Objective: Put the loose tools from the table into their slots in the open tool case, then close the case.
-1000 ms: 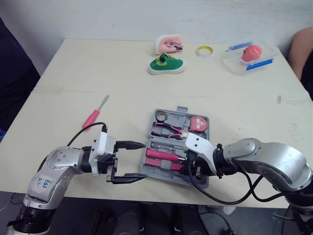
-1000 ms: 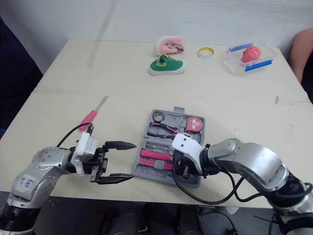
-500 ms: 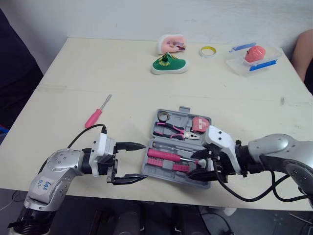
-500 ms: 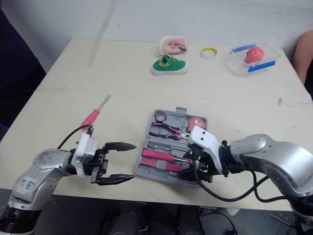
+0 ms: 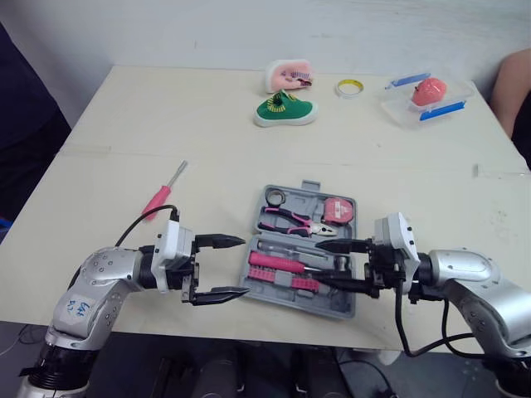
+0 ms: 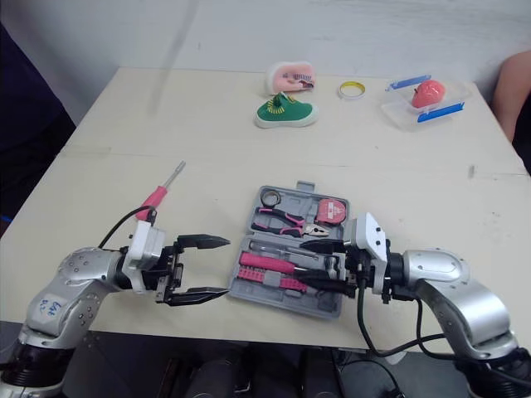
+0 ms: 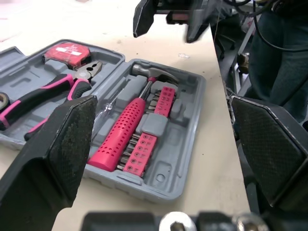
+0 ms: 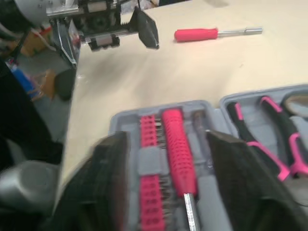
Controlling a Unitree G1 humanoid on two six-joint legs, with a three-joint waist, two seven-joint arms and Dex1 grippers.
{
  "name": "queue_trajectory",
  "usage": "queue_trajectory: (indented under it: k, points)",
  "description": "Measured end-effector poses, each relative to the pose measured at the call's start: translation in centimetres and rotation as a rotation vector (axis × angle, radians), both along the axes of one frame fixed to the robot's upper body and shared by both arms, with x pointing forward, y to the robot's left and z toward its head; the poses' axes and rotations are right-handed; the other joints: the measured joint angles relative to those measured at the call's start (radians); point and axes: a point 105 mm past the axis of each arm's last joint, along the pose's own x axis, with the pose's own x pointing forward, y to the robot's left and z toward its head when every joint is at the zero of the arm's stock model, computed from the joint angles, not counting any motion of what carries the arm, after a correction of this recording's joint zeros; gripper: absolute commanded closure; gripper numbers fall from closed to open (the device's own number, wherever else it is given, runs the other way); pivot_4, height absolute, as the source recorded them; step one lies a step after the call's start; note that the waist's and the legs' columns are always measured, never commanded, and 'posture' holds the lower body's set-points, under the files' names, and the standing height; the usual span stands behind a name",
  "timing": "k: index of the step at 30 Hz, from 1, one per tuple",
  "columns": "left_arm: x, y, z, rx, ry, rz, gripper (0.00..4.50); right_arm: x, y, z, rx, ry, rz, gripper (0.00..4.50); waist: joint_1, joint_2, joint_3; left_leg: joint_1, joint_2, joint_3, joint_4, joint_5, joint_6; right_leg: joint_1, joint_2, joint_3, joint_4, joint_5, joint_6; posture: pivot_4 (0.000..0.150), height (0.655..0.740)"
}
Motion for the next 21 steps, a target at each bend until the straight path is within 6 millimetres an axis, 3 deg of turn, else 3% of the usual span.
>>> queue_trajectory:
  k: [2,3,11,21]
  points:
    - [0.1,0.5,-0.6,0.000,0.008,0.006,0.00,-0.1,-0.1,-1.5,-0.043,-0.022,0.023,4.16,0.000,0.000,0.000,0.000,0.000,0.000,0.001,0.000,0.000,0.000,0.000,0.000,0.000,0.000,0.000,0.150,0.7400]
    - [0.1,0.6,-0.9,0.001,0.011,0.007,0.00,-0.2,-0.1,-1.9,-0.054,-0.024,0.034,4.43,0.000,0.000,0.000,0.000,0.000,0.001,0.001,0.000,0.000,0.000,0.000,0.000,0.000,0.000,0.000,0.150,0.7400]
    - [-0.6,1.7,-2.4,0.014,0.013,0.004,0.00,0.2,-0.7,-3.8,-0.115,-0.083,0.037,4.43,0.000,0.000,0.000,0.000,0.000,0.000,0.001,0.000,0.000,0.000,0.000,0.000,0.001,0.000,0.000,0.150,0.7400]
    - [-0.8,1.8,-2.6,0.014,-0.001,0.001,0.00,0.3,-0.7,-5.1,-0.160,-0.100,0.035,4.43,0.000,0.000,0.000,0.001,0.000,0.000,0.002,0.000,0.000,0.000,0.000,0.000,0.001,0.000,0.000,0.150,0.7400]
